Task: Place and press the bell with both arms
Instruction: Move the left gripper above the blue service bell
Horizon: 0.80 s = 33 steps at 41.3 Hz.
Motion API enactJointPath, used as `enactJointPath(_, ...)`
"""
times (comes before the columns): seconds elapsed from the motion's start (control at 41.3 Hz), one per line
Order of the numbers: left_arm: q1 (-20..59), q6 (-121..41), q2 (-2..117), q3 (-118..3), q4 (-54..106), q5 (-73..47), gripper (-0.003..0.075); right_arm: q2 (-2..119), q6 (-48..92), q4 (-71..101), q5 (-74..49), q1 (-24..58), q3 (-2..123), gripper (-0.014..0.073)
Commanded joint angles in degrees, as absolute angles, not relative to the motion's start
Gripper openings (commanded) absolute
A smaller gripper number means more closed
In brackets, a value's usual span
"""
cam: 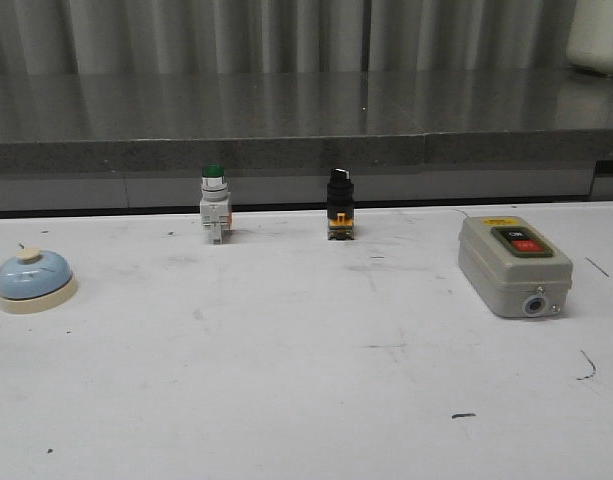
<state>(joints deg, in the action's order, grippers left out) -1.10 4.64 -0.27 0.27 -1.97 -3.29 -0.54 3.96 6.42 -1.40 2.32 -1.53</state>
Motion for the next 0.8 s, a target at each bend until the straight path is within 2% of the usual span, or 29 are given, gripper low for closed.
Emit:
enactJointPath(0.0, -1.2, 5.0, -1.2, 1.6, -1.9, 1.4, -0.002, -1.5, 4.0, 6.2, 3.5, 1.9, -1.2, -0.0068)
enactJointPath(0.776, -1.2, 5.0, -1.2, 1.6, -1.9, 2.1, -0.002, -1.5, 4.0, 6.2, 3.4, 1.9, -1.1, -0.0068)
